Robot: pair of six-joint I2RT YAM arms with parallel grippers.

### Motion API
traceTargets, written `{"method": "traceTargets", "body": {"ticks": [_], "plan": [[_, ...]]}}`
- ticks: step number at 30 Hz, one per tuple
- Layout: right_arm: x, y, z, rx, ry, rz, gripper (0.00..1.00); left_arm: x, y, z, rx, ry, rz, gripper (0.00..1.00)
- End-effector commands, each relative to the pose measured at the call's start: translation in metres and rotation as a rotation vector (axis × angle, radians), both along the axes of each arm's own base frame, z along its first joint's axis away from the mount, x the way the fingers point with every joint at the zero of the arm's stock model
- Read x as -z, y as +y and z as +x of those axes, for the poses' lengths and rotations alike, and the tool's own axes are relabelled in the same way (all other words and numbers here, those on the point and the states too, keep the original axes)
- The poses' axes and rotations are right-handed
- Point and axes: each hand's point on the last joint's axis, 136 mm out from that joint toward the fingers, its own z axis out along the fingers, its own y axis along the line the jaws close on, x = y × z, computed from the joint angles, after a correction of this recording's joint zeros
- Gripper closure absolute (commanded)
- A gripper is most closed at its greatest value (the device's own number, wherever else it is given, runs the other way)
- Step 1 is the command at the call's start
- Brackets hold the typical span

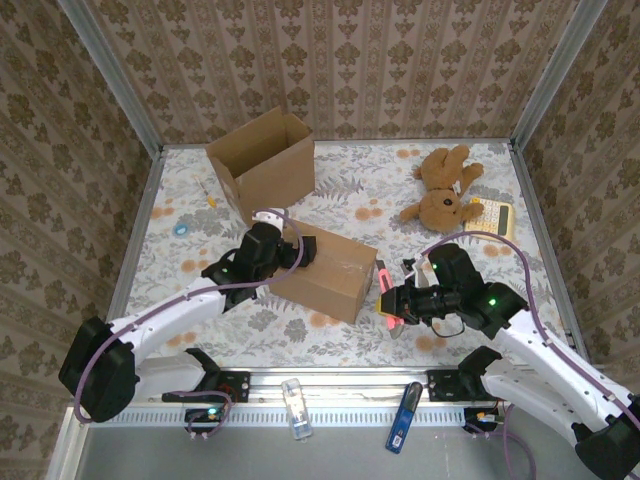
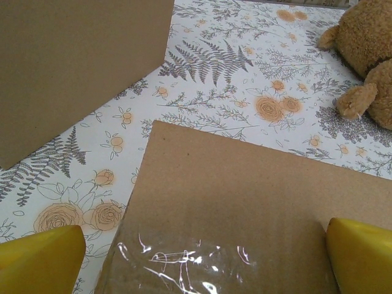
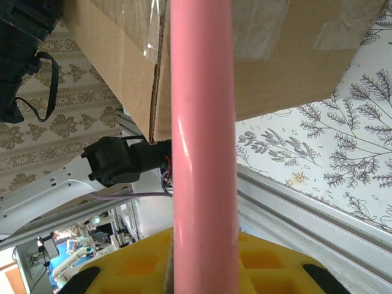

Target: Unpack the express box

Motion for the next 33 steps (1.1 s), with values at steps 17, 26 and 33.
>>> {"method": "traceTargets", "body": {"ticks": [17,26,33], "plan": [[-0.004,0.010,-0.003,-0.011,-0.022,0.033,1.00,0.098,0.053,-0.048,-0.009,0.278,0.327,0.00],[0.002,0.010,-0.004,-0.010,-0.007,0.011,1.00,0.098,0.053,-0.048,-0.011,0.277,0.329,0.00],[0.005,0.014,-0.005,-0.021,0.000,0.007,1.00,0.099,0.053,-0.047,-0.012,0.278,0.329,0.00]]}}
